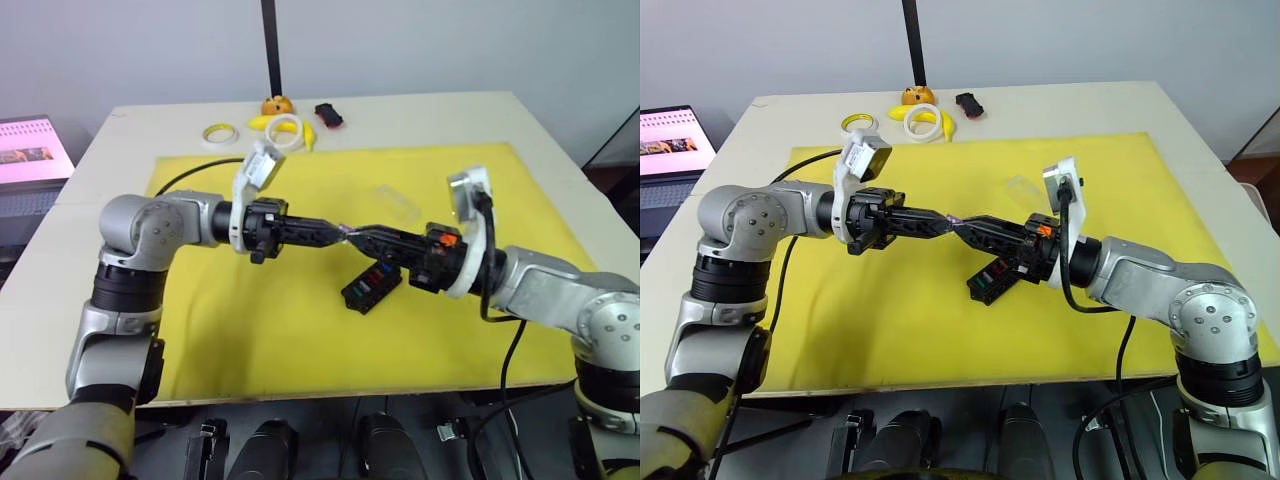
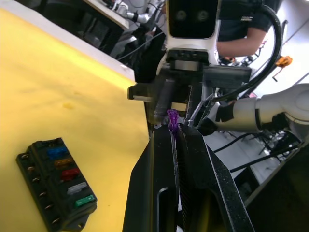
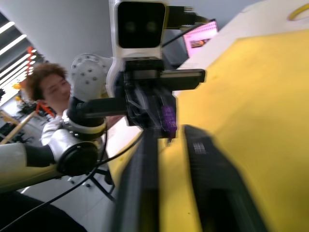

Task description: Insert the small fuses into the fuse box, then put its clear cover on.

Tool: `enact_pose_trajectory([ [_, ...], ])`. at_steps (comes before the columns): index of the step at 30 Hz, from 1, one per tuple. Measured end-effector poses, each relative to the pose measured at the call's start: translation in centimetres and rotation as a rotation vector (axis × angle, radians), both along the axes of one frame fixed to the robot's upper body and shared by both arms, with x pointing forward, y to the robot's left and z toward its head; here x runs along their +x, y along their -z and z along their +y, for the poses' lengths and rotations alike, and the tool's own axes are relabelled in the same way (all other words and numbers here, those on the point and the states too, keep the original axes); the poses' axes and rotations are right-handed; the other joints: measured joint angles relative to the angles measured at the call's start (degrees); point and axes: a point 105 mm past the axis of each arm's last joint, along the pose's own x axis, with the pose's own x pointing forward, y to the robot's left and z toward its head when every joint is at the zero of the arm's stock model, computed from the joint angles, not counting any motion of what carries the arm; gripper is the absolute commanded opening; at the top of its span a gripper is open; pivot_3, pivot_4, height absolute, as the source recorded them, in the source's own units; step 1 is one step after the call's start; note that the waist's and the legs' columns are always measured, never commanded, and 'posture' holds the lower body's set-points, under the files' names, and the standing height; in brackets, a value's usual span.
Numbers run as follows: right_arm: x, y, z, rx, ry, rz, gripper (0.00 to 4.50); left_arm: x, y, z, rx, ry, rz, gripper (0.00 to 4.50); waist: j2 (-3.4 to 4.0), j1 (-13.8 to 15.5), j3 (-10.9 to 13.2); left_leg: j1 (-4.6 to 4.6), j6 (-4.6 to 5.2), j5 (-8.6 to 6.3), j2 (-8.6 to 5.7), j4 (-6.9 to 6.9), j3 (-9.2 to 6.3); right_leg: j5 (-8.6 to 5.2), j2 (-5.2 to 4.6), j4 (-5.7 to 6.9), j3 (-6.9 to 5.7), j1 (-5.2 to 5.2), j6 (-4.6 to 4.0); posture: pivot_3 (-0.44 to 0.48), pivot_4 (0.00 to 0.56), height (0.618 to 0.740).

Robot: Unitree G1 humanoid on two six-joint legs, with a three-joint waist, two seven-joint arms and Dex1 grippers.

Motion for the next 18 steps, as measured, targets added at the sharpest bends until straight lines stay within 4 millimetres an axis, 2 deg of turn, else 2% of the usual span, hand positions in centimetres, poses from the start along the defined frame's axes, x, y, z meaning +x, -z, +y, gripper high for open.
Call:
enact_pose_trajectory([
  [7,0.0,-0.1,0.0,0.005,0.001,0.008,0.04,0.0,0.0,-0.1,-0.001,0.0,-0.003,0.0,0.0,0.0,0.0,0.0,0.0,0.0,0.0,0.0,0.0,0.0,0.0,0.0,0.0,0.0,0.0,0.0,0.15,0.74],
  [10,-0.2,0.0,-0.1,0.011,-0.005,0.017,0.0,-0.1,0.4,-0.3,0.017,0.014,0.005,0.98,0.0,0.04,0.0,-0.01,0.0,0.0,0.0,0.0,0.0,0.0,0.0,0.0,0.0,0.0,0.0,0.0,0.15,0.74],
  [13,-0.2,-0.2,-0.1,0.02,0.0,0.01,0.0,-0.1,0.9,-0.3,0.048,0.022,-0.012,2.46,0.0,-0.01,0.0,0.0,0.0,0.0,0.01,-0.01,0.0,0.0,0.01,0.0,0.0,0.0,0.0,0.0,0.15,0.74],
  [17,-0.3,-0.3,-0.8,0.011,0.024,-0.002,0.0,0.7,1.6,1.1,0.108,-0.043,-0.087,4.47,0.01,-0.04,0.01,0.0,0.0,0.0,0.02,-0.03,0.01,0.0,0.01,-0.01,0.0,-0.02,0.0,0.0,0.15,0.74],
  [18,-0.3,-0.3,-1.0,0.006,0.033,-0.007,0.0,0.8,1.8,1.5,0.119,-0.056,-0.101,4.47,0.01,-0.01,0.01,0.0,0.0,0.0,0.02,-0.03,0.01,0.0,0.01,-0.01,0.0,-0.02,0.0,0.0,0.15,0.74],
])
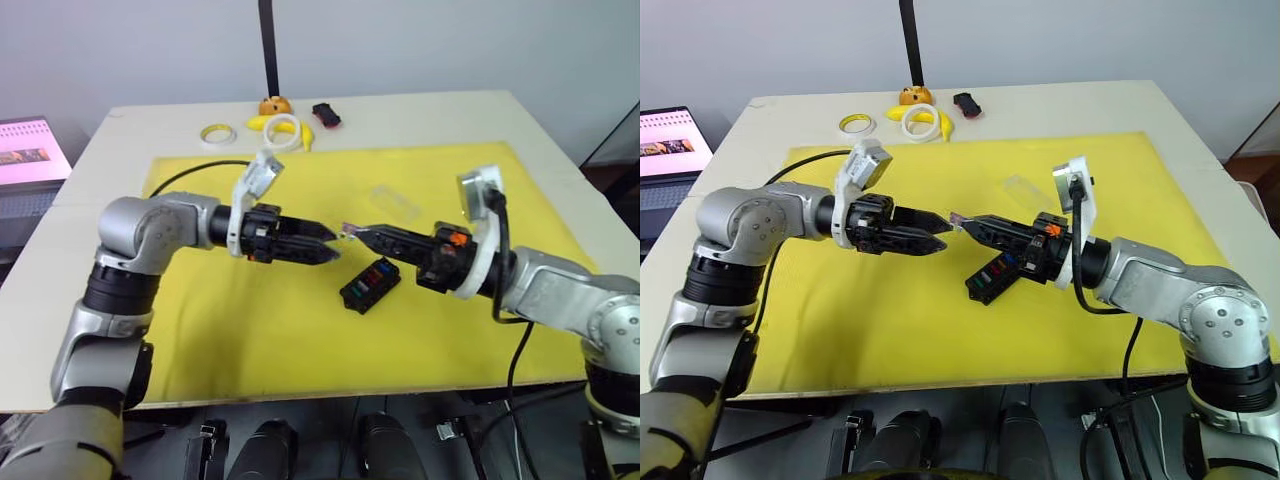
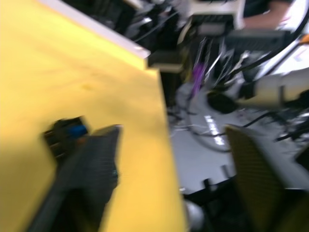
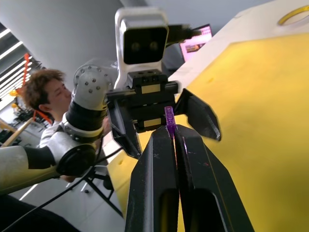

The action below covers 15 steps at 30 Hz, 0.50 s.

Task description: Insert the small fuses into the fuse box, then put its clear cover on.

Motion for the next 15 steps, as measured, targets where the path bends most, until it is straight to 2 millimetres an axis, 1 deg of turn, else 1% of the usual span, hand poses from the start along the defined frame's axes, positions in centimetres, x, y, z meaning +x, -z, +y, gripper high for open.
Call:
enact_pose_trajectory([
  [3,0.4,-0.1,-0.7,-0.031,0.051,-0.04,0.0,0.4,0.7,1.3,0.033,-0.051,-0.038,4.47,0.0,0.03,0.0,-0.01,0.0,0.0,0.0,0.01,0.0,0.0,0.0,0.0,0.0,0.0,0.0,0.0,0.15,0.74],
  [5,0.6,0.0,-1.2,-0.091,0.096,-0.096,0.0,0.6,0.9,2.1,0.048,-0.082,-0.065,4.47,0.0,0.21,0.0,-0.01,0.01,0.0,-0.02,0.01,-0.01,0.0,-0.01,0.0,0.0,0.0,0.0,0.0,0.15,0.74],
  [7,0.2,0.4,-1.9,-0.141,0.127,-0.15,0.0,0.5,1.3,2.5,0.071,-0.103,-0.116,4.47,0.0,0.34,0.0,-0.03,0.04,-0.02,-0.02,0.0,-0.02,0.0,-0.01,-0.04,-0.01,0.01,0.0,0.0,0.15,0.74],
  [10,-0.3,2.0,-3.1,-0.187,0.168,-0.163,0.0,-0.2,2.1,2.4,0.084,-0.089,-0.162,4.47,-0.02,0.33,0.01,-0.04,0.06,-0.03,-0.03,0.05,0.01,0.0,-0.02,-0.05,0.0,0.04,0.0,0.0,0.15,0.74],
  [12,-0.3,2.9,-4.0,-0.246,0.198,-0.183,0.0,-0.4,2.2,2.1,0.093,-0.091,-0.218,4.47,-0.02,0.29,0.01,-0.02,0.06,-0.03,-0.02,0.05,0.04,0.0,-0.01,-0.03,0.01,0.05,0.0,0.0,0.15,0.74],
  [15,-0.1,3.7,-5.0,-0.314,0.229,-0.234,0.0,-0.4,2.4,1.7,0.101,-0.102,-0.298,4.47,-0.01,0.24,0.01,0.02,0.06,-0.03,-0.01,0.04,0.08,0.0,0.0,-0.02,0.01,0.06,0.0,0.0,0.15,0.74],
])
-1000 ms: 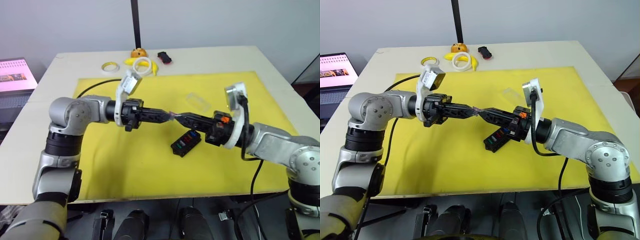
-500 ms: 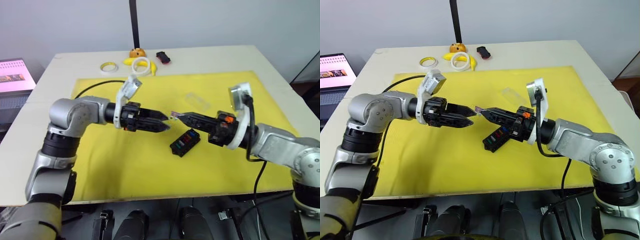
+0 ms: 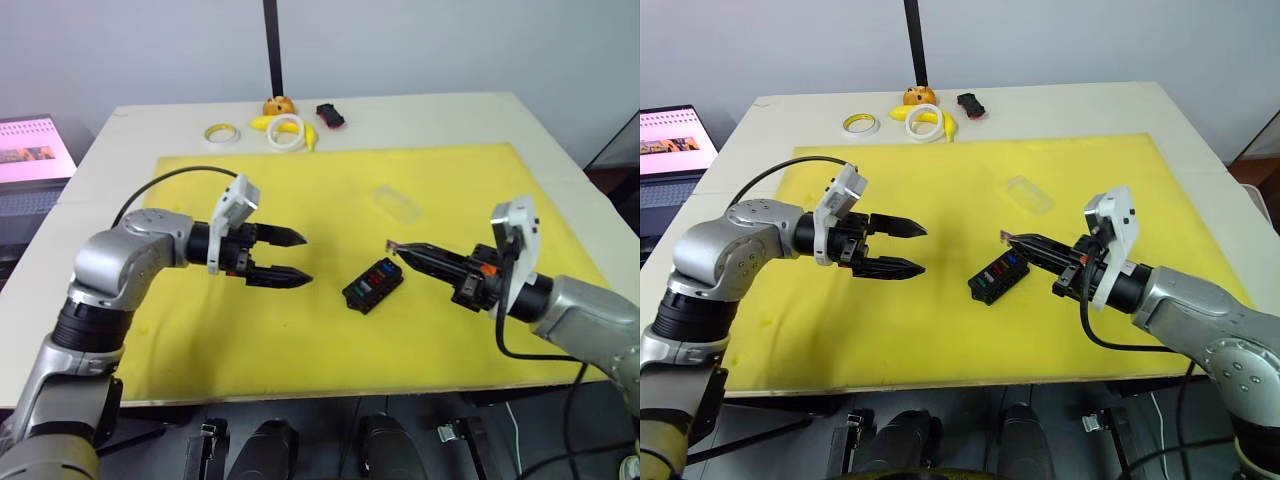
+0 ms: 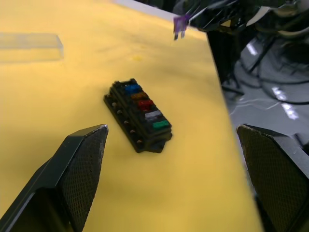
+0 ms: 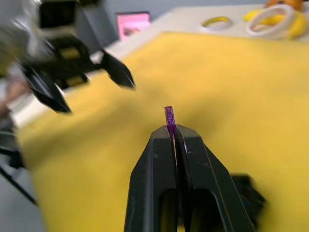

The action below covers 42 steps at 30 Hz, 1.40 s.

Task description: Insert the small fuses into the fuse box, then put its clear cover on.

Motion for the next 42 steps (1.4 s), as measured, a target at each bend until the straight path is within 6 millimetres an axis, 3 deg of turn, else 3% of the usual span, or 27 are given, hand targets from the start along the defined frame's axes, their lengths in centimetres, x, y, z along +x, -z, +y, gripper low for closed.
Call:
enact_pose_trajectory([
  [4,0.0,1.1,-0.8,-0.063,0.023,-0.038,0.0,0.0,1.5,-0.2,0.046,-0.005,-0.05,4.47,0.0,-0.04,0.0,0.0,0.0,0.0,0.0,-0.02,0.0,0.0,0.0,-0.02,0.0,0.0,0.0,0.0,0.15,0.74],
  [12,-0.3,2.8,-1.3,-0.134,0.03,-0.058,0.0,0.6,2.1,-0.1,0.102,0.013,-0.129,4.47,0.0,0.16,0.0,-0.01,0.0,0.0,-0.02,0.0,0.0,0.0,-0.01,-0.03,0.0,0.03,0.0,0.0,0.15,0.74],
  [27,1.5,1.7,-0.5,-0.198,0.039,-0.134,0.0,2.2,1.3,-2.4,0.089,0.126,-0.227,4.47,-0.01,0.03,0.0,-0.01,0.0,0.0,-0.02,0.0,-0.02,0.0,0.0,-0.04,-0.02,0.04,0.0,0.0,0.15,0.74],
  [35,1.9,3.4,0.2,-0.238,0.052,-0.098,0.0,2.3,3.2,-3.2,0.13,0.196,-0.218,4.47,-0.01,0.22,0.01,-0.02,0.0,0.0,-0.04,0.04,-0.05,0.0,0.0,-0.03,-0.05,0.05,0.0,0.0,0.15,0.74],
  [42,2.5,4.1,-0.2,-0.24,0.1,-0.088,0.0,3.0,2.6,-4.8,0.11,0.213,-0.254,4.47,-0.03,-0.1,0.01,0.0,0.0,0.0,-0.04,0.03,-0.03,0.0,0.0,0.0,-0.05,0.04,0.0,0.0,0.15,0.74],
])
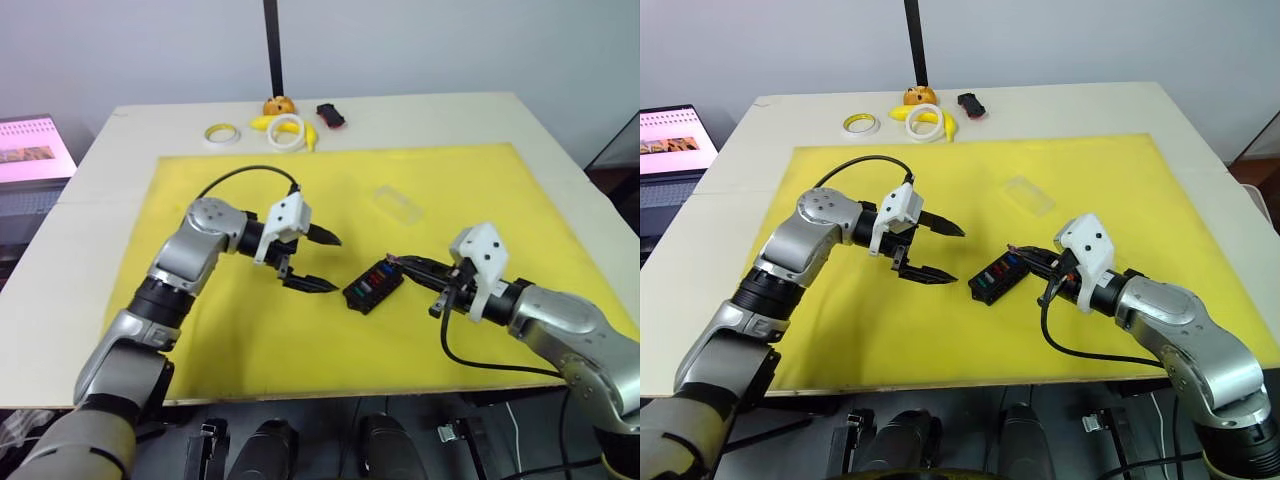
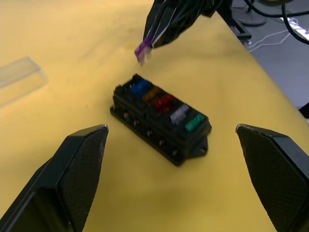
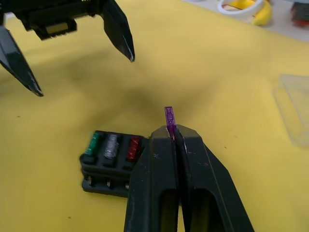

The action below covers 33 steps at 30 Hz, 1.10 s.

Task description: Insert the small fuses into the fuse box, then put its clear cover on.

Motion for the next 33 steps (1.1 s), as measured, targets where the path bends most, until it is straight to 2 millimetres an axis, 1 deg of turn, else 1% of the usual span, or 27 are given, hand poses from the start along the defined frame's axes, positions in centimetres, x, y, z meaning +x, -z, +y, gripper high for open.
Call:
enact_pose_trajectory([
  [10,0.8,1.4,-0.1,-0.013,0.051,0.019,0.0,0.3,0.6,-0.5,0.005,-0.002,-0.004,4.47,0.0,0.02,0.0,-0.01,0.0,0.0,0.0,0.0,0.0,0.0,0.0,0.01,0.0,-0.02,0.0,0.0,0.15,0.74],
  [27,1.3,1.7,0.0,0.0,0.091,0.011,0.0,0.4,0.7,-0.5,0.005,-0.002,-0.013,4.47,0.0,-0.03,0.0,0.0,0.0,0.0,0.0,0.0,0.0,0.0,0.0,0.01,0.0,-0.02,0.0,0.0,0.15,0.74],
  [33,1.5,2.0,-0.3,-0.011,0.107,0.017,0.0,0.4,0.7,-0.5,0.005,-0.004,-0.013,4.47,0.0,-0.04,0.0,0.0,0.0,0.0,0.0,0.0,0.0,0.0,0.0,0.02,0.0,-0.02,0.0,0.0,0.15,0.74],
])
